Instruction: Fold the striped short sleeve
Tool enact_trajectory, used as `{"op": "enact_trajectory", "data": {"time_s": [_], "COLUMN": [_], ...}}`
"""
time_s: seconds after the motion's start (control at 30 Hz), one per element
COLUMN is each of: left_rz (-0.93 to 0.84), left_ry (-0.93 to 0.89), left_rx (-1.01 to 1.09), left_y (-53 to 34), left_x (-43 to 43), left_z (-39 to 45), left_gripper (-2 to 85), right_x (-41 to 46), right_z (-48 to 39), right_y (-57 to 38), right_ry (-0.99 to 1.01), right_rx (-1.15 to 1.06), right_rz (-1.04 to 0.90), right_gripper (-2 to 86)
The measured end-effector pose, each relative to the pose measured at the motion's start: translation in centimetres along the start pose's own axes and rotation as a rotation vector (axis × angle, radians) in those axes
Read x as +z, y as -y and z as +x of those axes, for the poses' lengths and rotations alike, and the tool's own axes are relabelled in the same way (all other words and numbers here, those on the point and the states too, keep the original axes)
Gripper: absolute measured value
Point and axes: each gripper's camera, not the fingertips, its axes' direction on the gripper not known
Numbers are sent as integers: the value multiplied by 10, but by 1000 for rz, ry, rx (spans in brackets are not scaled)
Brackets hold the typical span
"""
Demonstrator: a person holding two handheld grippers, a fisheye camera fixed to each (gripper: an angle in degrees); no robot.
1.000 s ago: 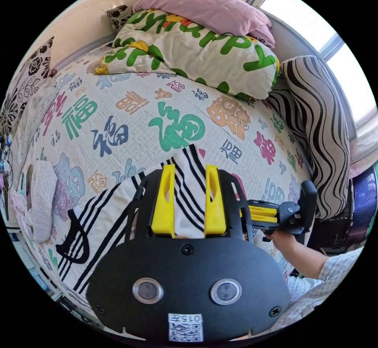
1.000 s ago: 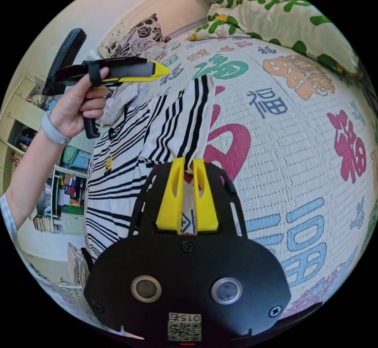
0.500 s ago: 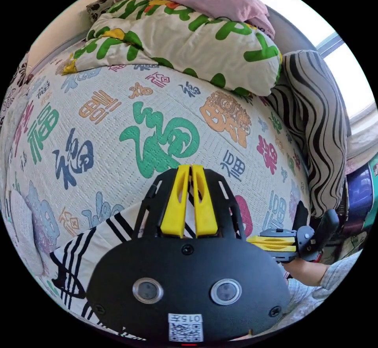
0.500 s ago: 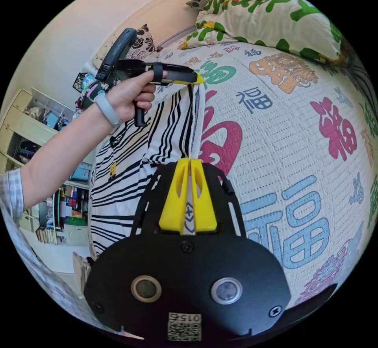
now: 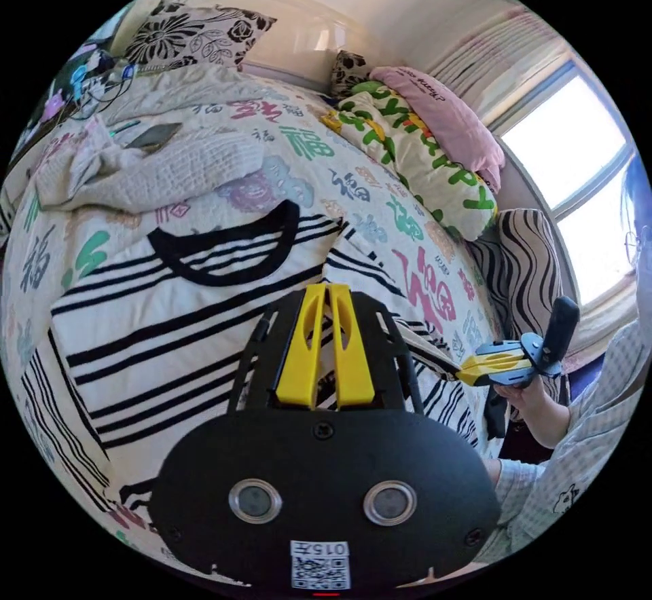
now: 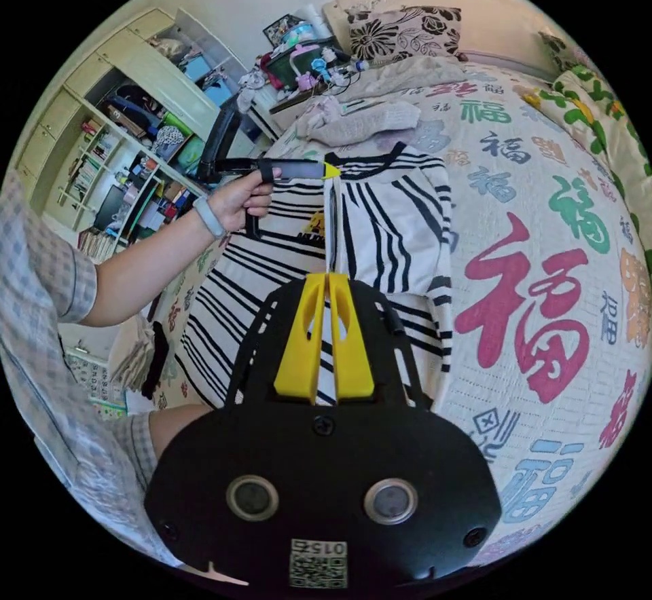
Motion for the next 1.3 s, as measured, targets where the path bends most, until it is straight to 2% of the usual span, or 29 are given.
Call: {"op": "enact_trajectory", "data": {"time_s": [0.03,0.1,0.2,0.27,0.33,0.47,0.57,0.67,0.73,0.8,0.87,0.97,1.07,1.1,1.13,1.2,1.3], "left_rz": [-12,20,173,187,120,-38,-138,-146,-111,-34,17,54,-53,-46,-15,-17,47], "left_ry": [6,-26,-19,-36,-105,-114,-92,9,48,20,-31,49,195,210,240,279,233], "left_rx": [-79,-181,-184,-121,9,119,131,133,102,105,88,29,-21,-24,-40,-66,-177], "left_y": [-12,-25,-28,-14,16,50,66,70,65,54,34,-13,-53,-67,-79,-91,-113], "left_x": [-1,-14,-54,-64,-52,-4,25,24,5,-26,-61,-103,-107,-112,-124,-138,-172], "left_z": [-19,-38,-38,-25,0,23,23,19,17,16,11,5,-5,-8,-10,-15,-33], "left_gripper": [20,46,67,69,67,60,41,9,10,33,70,79,67,59,53,55,60], "right_x": [10,8,-30,-56,-73,-68,-54,-74,-93,-110,-123,-122,-98,-93,-101,-109,-127], "right_z": [-5,-19,-41,-46,-45,-46,-43,-40,-57,-76,-101,-147,-178,-185,-193,-203,-218], "right_y": [4,6,9,16,35,74,91,93,99,105,111,121,126,125,124,128,142], "right_ry": [110,165,2,-139,-285,-215,-348,-252,-301,-301,-210,-91,-124,-151,-161,-150,-117], "right_rx": [17,34,51,74,107,82,123,197,220,201,142,38,2,8,-3,-14,-20], "right_rz": [-66,-95,-19,51,89,18,-97,-39,-25,-3,12,-60,-217,-255,-215,-250,-309], "right_gripper": [19,45,53,56,54,18,0,-4,-1,6,25,42,23,12,5,1,3]}}
